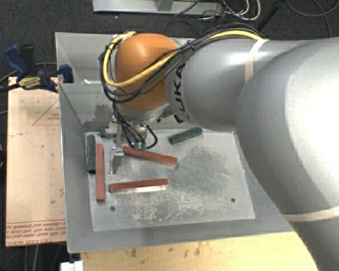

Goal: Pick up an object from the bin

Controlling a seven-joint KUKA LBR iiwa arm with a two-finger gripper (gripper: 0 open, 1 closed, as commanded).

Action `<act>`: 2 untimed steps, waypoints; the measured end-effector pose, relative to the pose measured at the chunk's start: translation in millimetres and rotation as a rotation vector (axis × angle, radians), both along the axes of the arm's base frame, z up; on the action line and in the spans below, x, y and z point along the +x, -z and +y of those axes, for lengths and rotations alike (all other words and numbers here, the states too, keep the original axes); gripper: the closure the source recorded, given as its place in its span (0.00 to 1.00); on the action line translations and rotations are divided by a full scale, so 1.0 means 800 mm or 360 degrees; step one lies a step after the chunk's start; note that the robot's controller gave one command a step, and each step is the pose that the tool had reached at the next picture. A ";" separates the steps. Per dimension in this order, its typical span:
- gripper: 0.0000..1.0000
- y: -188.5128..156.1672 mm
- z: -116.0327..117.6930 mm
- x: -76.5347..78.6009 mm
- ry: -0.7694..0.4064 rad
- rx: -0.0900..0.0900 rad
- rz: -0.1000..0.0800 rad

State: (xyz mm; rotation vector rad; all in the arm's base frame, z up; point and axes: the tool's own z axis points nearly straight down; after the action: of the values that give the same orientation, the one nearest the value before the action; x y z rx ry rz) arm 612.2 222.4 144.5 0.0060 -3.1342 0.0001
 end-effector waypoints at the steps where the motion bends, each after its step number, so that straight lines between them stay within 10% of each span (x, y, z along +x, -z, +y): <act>1: 0.00 -0.006 -0.001 0.003 0.0005 0.0002 -0.0012; 2: 1.00 0.082 -0.046 -0.025 -0.0078 0.0020 -0.0044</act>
Offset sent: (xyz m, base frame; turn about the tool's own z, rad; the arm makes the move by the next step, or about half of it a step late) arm -0.0263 -0.0421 -0.0745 -0.0504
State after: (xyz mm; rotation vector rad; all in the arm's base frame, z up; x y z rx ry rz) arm 591.8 185.7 78.9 0.0838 -3.1610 -0.0198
